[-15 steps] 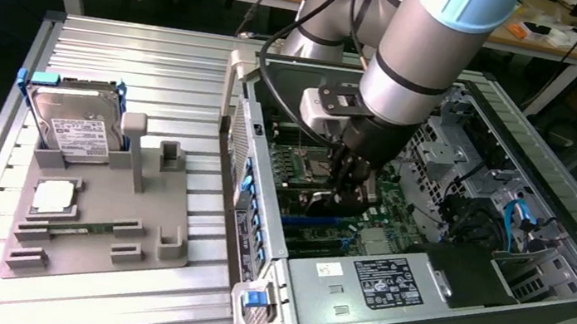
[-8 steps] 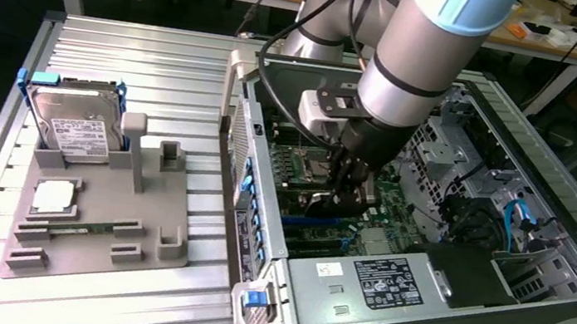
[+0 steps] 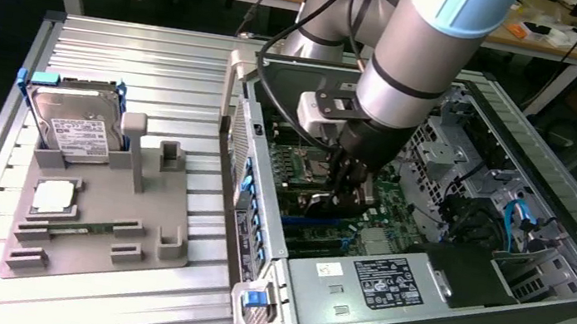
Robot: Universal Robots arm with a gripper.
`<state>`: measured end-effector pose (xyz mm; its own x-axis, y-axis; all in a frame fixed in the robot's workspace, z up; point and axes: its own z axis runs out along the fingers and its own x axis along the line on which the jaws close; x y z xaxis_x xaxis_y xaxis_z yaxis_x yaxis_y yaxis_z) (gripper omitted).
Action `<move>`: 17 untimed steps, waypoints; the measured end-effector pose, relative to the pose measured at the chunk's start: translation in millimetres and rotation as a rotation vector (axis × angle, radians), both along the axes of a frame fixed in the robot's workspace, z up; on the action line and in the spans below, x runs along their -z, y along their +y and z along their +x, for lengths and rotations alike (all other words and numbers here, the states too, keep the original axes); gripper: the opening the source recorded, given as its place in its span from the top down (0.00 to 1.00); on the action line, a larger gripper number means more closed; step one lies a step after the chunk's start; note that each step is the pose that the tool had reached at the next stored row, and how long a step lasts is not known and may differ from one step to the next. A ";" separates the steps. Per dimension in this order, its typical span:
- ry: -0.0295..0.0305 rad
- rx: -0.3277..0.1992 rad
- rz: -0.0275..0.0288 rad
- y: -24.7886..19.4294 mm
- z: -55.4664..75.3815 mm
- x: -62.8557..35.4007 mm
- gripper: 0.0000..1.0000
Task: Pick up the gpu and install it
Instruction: 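Insert the gpu into the slot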
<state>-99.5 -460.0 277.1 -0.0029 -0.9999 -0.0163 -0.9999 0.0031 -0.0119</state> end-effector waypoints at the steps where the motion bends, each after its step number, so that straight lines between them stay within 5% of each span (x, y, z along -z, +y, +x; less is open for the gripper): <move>1: -0.0001 0.000 0.0000 0.0 -0.2 0.3 0.73; 13: 0.0007 0.000 -0.0002 0.0 -4.5 1.9 0.73; 17: 0.0127 0.000 0.0004 0.0 -4.3 2.1 0.73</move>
<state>-103.8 -460.0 274.9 -0.0029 -0.9999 -0.0166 -1.0000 0.0029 0.0008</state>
